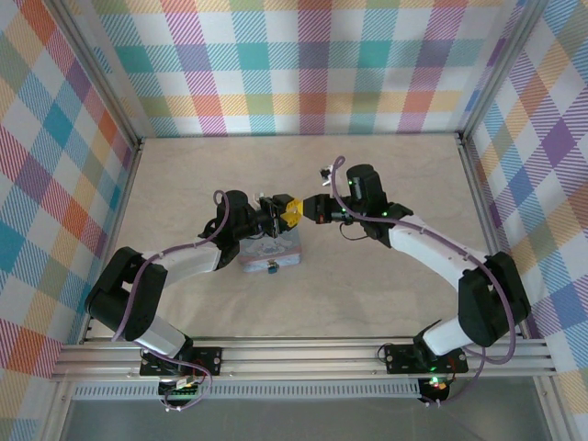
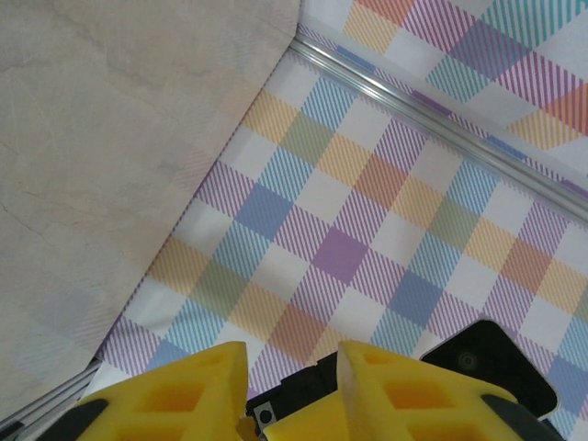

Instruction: Unlock a padlock with a key

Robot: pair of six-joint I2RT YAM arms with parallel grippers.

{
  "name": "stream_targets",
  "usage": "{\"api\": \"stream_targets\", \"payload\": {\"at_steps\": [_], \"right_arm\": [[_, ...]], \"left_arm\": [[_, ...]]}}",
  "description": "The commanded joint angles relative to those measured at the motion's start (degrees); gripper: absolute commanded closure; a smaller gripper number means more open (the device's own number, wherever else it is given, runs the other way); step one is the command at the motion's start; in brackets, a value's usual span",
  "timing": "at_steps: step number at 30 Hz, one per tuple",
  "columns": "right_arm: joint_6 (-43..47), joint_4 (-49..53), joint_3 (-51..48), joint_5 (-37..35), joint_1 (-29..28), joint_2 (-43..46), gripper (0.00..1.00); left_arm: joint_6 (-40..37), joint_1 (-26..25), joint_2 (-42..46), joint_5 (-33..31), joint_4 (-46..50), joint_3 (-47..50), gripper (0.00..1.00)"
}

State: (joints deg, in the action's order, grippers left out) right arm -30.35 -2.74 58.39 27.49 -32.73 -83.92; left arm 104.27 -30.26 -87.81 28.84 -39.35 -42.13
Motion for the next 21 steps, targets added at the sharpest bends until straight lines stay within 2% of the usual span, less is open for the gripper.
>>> {"api": "stream_targets", "payload": {"at_steps": [1,9,21], "right_arm": [[1.54,-0.68,-1.0,-0.28,-0.49,2.17,1.0],[1.37,-0.77,-1.26,-0.61,-0.47,2.58,1.0],[1.17,-0.59,-1.78,-1.46,-0.48,3.98,0.99]], "left_arm": [[0.45,-0.5,-0.61,-0.27,-2.05,-0.74,0.74],[0.11,-0.5,-0.62,-0.28,-1.6,-0.71,0.86],[-0.69,-0.5,-1.3,-0.08,-1.15,-0.99,0.93]]}}
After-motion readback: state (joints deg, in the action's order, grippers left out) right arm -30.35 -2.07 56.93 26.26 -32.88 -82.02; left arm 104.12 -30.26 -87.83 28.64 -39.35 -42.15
